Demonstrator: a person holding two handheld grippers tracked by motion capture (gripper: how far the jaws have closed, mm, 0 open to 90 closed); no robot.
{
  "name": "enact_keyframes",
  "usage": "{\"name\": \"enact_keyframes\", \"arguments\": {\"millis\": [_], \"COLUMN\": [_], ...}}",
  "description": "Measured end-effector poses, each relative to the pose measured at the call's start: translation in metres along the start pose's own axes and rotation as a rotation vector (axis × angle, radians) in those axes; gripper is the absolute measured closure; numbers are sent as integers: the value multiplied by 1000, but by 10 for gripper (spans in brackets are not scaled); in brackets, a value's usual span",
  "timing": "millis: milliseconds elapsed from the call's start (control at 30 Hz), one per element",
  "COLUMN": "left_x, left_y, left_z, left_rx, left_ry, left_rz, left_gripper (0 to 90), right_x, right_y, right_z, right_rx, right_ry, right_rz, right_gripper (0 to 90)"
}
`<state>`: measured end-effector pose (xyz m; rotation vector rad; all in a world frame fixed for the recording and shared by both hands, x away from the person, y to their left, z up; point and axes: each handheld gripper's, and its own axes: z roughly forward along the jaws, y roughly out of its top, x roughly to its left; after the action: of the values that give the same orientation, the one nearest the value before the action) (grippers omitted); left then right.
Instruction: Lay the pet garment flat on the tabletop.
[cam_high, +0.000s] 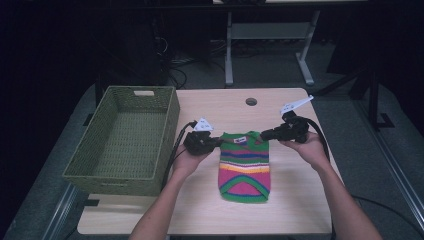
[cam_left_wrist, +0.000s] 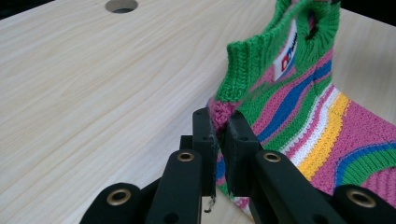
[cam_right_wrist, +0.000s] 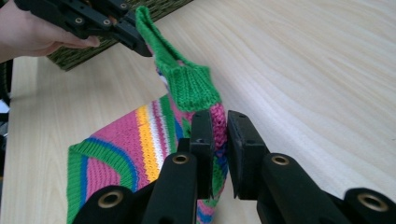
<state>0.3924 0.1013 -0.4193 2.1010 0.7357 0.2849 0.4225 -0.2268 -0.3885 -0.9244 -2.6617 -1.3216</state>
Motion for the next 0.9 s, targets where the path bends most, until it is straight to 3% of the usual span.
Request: {"name": "enact_keyframes", "arguments": {"millis": [100,167,200,267,367,567,900], "left_x": [7,10,10,12,13,9,-2], "left_y": [-1,-3,-3,-4,-3,-3,-8], "left_z": [-2,-2,-2,-4,-5,-3,-11], "left_rx": [-11,-4,-4,-19,-32,-12,-37], "left_ry": [29,42,42,58,81,71,69], "left_rz": [-8,-25,-25,-42,-51,-41,-67], "left_gripper": [840,821,792,751,669,639,542], "right_x": [-5,-10,-10,-15,-14,-13,-11], "right_y": [0,-1,-1,-5,-10,-17,-30], "right_z": [1,1,1,1,4,7,-1], "right_rx": [3,-3,-3,-14,1,21,16], "right_ry": [-26,-33,-33,-35,-46,-39,-47], "right_rz": [18,35,35,79,74,87,111], "right_gripper": [797,745,745,705,686,658,562]}}
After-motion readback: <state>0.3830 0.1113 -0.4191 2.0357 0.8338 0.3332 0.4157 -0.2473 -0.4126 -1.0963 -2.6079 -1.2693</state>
